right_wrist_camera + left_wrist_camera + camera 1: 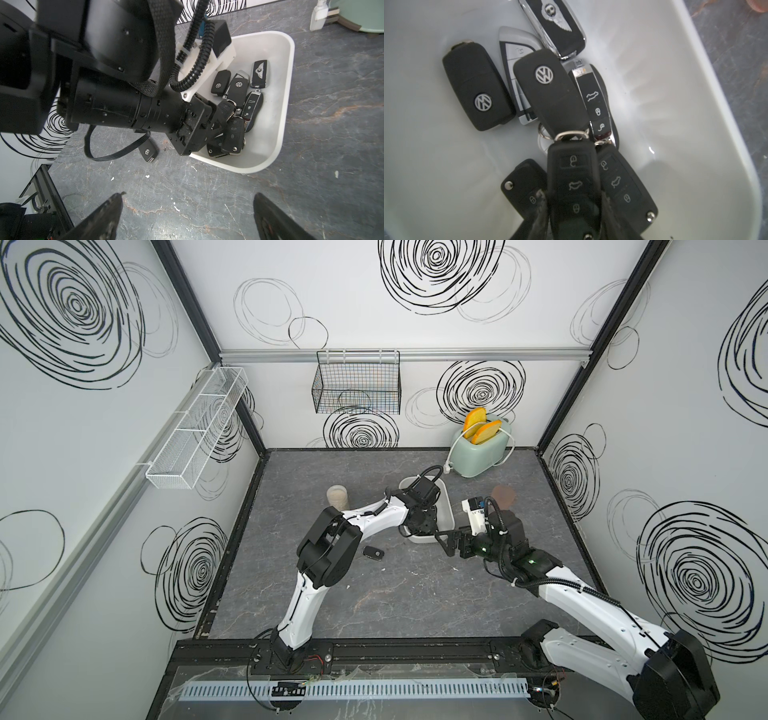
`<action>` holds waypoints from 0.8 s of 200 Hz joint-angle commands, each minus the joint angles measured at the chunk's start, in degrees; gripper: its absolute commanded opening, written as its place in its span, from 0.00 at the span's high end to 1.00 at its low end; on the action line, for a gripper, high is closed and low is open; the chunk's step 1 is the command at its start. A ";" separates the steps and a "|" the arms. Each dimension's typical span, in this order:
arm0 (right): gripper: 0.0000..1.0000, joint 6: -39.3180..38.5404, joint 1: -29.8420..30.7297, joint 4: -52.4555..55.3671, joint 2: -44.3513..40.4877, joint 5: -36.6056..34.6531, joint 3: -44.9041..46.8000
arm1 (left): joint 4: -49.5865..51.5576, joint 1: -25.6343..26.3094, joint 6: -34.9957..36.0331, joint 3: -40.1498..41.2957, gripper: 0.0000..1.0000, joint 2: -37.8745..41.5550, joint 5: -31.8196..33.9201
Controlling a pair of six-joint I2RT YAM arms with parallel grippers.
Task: Place the car key into the storage box
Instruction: Place the car key in the storage box.
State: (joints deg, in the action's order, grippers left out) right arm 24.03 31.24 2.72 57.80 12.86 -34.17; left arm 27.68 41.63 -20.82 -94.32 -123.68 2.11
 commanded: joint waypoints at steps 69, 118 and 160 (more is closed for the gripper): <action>0.01 -1.80 -0.25 -2.65 2.85 1.19 -0.60 | -0.78 -1.26 -2.43 1.77 0.38 10.07 -1.40; 0.01 -2.94 0.05 -4.07 4.48 2.69 -0.98 | -7.32 -4.56 -6.89 12.17 0.25 23.79 -4.30; 0.01 -3.01 3.98 -5.03 9.69 3.62 -2.79 | -10.49 -8.28 -9.27 23.94 0.23 35.32 -6.22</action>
State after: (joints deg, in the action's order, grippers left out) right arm 22.02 32.27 -0.62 64.93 15.64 -34.65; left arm 20.32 35.16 -27.53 -76.16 -92.60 -2.39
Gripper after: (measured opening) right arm 0.990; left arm 0.771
